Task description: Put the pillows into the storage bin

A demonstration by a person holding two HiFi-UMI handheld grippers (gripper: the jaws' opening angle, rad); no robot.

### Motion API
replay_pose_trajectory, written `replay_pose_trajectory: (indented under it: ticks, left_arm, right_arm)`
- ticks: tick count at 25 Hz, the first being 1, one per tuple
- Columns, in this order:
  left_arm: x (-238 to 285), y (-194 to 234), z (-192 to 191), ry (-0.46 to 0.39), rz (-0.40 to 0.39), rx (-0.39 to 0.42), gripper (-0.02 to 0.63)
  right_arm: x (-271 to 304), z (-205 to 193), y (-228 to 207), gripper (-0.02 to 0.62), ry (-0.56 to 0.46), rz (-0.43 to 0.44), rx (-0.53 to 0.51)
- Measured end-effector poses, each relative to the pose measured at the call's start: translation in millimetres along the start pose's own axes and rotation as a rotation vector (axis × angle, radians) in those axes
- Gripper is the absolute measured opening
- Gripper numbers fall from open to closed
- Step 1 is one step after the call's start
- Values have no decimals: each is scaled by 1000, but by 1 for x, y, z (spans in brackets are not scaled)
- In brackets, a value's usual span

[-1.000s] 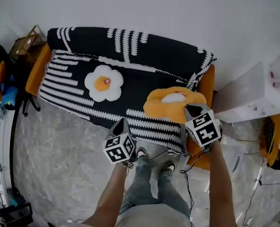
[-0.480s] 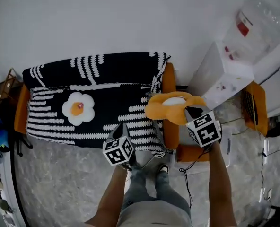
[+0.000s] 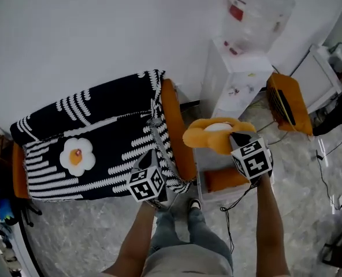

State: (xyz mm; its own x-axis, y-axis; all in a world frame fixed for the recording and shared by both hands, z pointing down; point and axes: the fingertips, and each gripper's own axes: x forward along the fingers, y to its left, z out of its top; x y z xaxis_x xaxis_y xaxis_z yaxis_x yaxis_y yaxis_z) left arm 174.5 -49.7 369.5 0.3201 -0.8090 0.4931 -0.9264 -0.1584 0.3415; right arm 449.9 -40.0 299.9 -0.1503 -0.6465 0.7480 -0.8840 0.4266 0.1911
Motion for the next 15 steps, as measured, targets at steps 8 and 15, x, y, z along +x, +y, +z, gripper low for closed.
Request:
replay_pose_trajectory:
  ticks: [8,15]
  left_arm:
    - [37,-67,-64,124,-71,79,11]
    - [73,-71,-150,229,-28,90,11]
  right_arm:
    - [11,-98,-38,6,78,-9,114]
    - [77,-203,-43,6,164,64,199]
